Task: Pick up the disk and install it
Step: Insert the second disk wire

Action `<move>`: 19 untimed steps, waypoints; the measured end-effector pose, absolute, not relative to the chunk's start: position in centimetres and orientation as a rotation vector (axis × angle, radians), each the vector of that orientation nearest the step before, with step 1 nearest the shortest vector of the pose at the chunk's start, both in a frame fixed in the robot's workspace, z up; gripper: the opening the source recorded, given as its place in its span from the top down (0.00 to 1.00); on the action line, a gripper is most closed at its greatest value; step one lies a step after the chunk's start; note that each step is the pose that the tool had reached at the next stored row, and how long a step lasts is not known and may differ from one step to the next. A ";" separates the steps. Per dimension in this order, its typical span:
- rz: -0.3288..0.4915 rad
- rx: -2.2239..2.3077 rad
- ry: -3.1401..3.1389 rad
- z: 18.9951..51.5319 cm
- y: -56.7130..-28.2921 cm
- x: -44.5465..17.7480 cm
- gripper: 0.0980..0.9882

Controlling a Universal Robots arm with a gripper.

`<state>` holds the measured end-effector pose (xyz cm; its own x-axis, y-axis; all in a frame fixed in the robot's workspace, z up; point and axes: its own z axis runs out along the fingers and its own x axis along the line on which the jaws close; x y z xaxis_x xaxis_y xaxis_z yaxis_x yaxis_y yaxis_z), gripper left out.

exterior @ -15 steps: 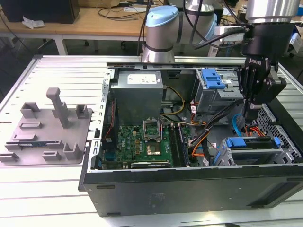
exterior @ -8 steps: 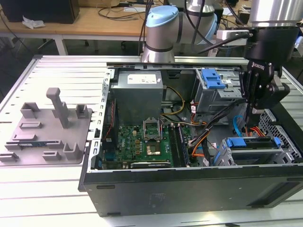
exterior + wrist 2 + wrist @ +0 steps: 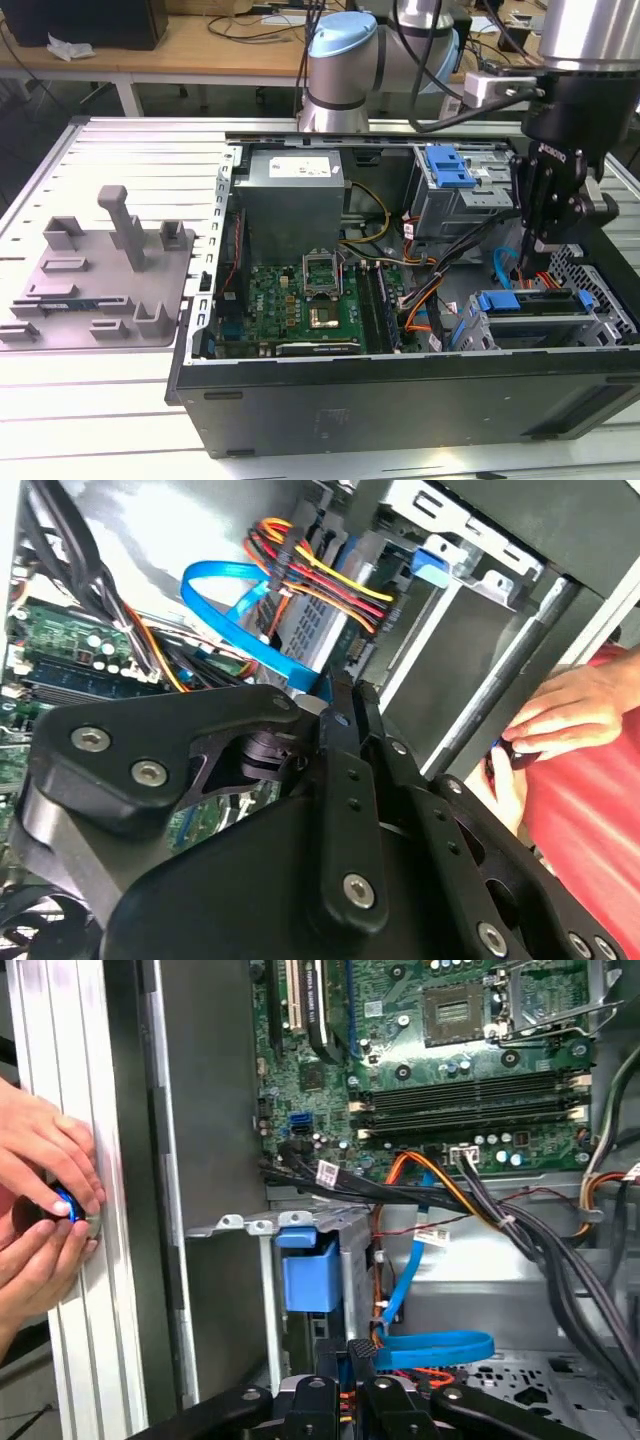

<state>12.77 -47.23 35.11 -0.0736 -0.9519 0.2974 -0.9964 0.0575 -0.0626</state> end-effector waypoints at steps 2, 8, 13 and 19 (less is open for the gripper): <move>0.369 2.011 -2.152 35.1 -47.7 12.8 0.93; 0.265 2.064 -2.213 35.1 -49.5 12.8 0.93; 0.201 2.093 -2.248 35.1 -50.3 12.9 0.93; 0.171 2.107 -2.264 35.1 -51.0 13.2 0.93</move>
<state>13.25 -50.95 35.11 -0.0740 -0.9915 0.1072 -0.9964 0.0689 -0.0503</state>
